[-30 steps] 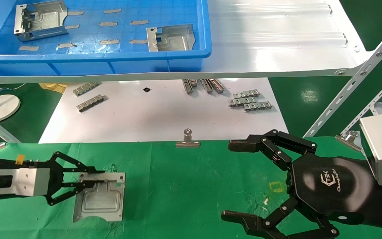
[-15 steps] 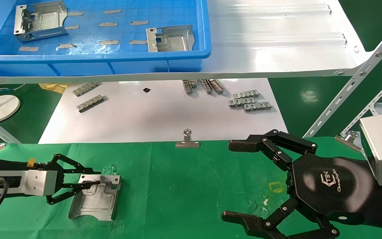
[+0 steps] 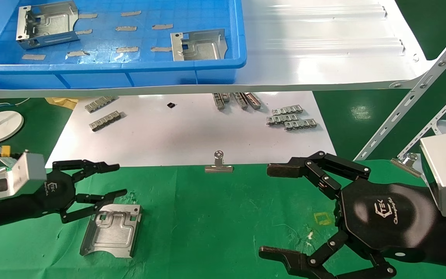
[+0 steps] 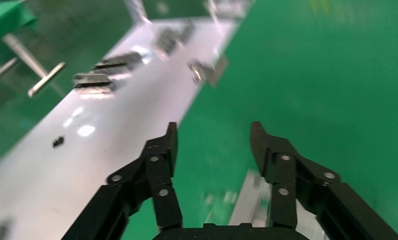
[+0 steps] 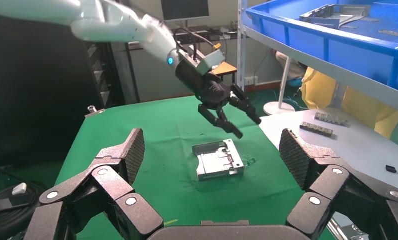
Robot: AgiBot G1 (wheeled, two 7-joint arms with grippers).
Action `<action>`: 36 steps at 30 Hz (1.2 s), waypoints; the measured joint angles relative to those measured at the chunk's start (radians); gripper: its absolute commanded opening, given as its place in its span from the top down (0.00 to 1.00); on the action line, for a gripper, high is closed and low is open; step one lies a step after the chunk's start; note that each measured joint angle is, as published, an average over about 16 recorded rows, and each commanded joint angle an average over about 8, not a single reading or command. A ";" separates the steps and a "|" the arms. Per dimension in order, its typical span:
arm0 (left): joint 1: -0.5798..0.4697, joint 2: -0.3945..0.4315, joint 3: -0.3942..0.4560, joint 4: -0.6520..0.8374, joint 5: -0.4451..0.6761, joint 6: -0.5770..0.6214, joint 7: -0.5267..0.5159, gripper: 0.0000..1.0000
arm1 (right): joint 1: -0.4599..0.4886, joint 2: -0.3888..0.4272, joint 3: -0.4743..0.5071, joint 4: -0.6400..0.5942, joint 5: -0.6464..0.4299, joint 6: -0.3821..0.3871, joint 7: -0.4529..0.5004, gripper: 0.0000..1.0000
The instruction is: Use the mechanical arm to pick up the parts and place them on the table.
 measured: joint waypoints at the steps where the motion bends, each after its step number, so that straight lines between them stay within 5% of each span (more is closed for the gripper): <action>1: 0.011 -0.002 -0.008 0.000 -0.019 0.000 -0.018 0.00 | 0.000 0.000 0.000 0.000 0.000 0.000 0.000 0.00; 17: 0.064 -0.013 -0.051 -0.055 -0.078 -0.004 -0.107 0.00 | 0.000 0.000 0.000 0.000 0.000 0.000 0.000 0.00; 36: 0.176 -0.063 -0.178 -0.386 -0.109 -0.036 -0.352 0.00 | 0.000 0.000 0.000 0.000 0.000 0.000 0.000 0.00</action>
